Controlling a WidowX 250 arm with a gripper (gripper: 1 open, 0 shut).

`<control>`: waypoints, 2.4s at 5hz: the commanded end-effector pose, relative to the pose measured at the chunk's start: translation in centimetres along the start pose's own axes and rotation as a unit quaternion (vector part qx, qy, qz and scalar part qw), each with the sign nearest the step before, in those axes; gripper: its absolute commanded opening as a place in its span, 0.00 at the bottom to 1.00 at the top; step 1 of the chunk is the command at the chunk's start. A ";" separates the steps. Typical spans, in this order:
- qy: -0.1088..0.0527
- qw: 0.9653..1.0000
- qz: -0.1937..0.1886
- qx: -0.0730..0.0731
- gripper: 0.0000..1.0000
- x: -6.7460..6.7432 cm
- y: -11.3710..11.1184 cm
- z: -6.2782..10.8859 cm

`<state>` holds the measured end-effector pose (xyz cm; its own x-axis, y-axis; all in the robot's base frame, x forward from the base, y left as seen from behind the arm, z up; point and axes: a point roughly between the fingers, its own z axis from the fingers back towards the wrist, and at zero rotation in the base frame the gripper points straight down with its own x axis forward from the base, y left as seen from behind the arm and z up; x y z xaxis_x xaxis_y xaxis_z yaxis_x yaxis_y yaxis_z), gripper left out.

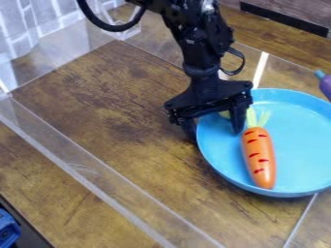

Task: Move the carrot to the right side

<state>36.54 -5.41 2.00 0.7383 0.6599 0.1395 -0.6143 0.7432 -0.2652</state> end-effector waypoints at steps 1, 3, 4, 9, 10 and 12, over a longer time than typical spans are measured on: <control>0.018 0.999 0.000 0.031 1.00 -1.4 0.4 -2.0; 0.023 0.999 0.000 0.037 0.00 -2.6 -2.0 -3.0; 0.017 0.999 0.012 0.043 0.00 -2.5 -2.2 -3.2; -0.010 0.996 0.065 0.059 0.00 -2.7 0.1 0.3; -0.010 0.998 0.043 0.053 1.00 -1.1 0.6 2.1; -0.017 0.997 0.073 0.034 0.00 0.6 -1.6 4.9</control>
<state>35.27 -6.04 3.78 0.6611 0.7455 0.0845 -0.7332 0.6658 -0.1381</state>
